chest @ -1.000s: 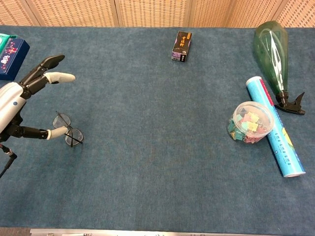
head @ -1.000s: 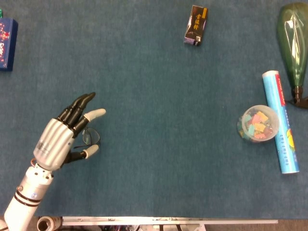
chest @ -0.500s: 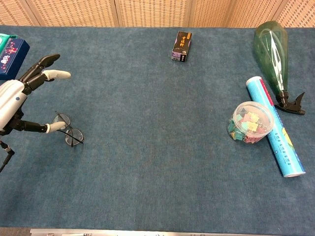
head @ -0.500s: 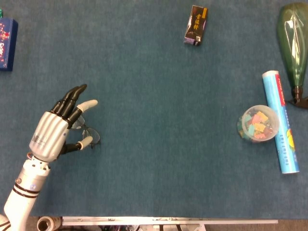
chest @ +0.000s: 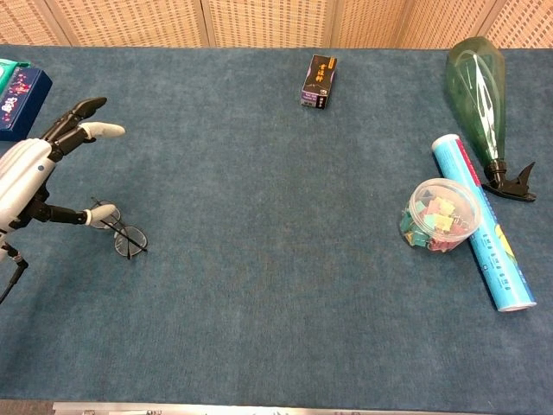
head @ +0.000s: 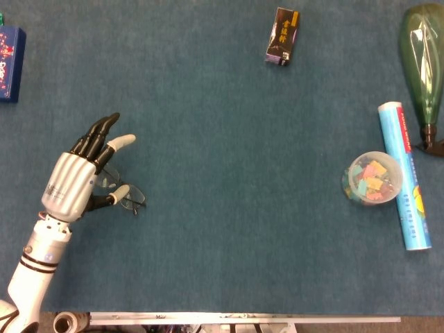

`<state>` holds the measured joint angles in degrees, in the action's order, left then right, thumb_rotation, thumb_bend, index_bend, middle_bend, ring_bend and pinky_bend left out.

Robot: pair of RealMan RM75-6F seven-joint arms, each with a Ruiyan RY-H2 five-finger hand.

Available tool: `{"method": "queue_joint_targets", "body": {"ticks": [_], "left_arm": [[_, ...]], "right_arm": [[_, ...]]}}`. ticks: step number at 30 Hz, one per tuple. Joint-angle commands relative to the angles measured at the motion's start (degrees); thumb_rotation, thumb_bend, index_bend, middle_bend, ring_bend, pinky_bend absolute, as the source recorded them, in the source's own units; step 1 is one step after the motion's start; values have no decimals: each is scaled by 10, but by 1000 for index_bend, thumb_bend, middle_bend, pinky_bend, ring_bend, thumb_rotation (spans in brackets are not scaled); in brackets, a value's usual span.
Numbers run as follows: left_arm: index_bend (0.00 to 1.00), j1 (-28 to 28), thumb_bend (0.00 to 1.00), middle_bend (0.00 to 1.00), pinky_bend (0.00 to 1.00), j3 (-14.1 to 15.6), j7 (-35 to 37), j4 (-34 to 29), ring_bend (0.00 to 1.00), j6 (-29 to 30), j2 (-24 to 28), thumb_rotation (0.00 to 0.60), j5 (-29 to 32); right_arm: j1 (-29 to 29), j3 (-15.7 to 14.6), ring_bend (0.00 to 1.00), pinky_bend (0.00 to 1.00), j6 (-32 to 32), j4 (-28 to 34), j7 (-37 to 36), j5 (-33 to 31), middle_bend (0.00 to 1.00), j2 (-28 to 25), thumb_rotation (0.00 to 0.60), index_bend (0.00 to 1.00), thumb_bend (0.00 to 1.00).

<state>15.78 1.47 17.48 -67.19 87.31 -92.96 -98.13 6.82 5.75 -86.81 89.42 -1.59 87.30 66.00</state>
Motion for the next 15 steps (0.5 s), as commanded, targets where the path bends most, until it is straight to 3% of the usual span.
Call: {"method": "queue_joint_targets", "body": {"ticks": [1,15], "left_arm": [[189,5,41,0,198,-3,6,12,43,-10,-8,600,7],[189,28,41,0,198,-10,28,78,43,-54,-47,600,32]], "right_arm": [[0,0,364,466,1,0,0,-1,296,0,600,220,214],[-1,1,364,466,-1,0,-2,-2,296,0,600,220,214]]}}
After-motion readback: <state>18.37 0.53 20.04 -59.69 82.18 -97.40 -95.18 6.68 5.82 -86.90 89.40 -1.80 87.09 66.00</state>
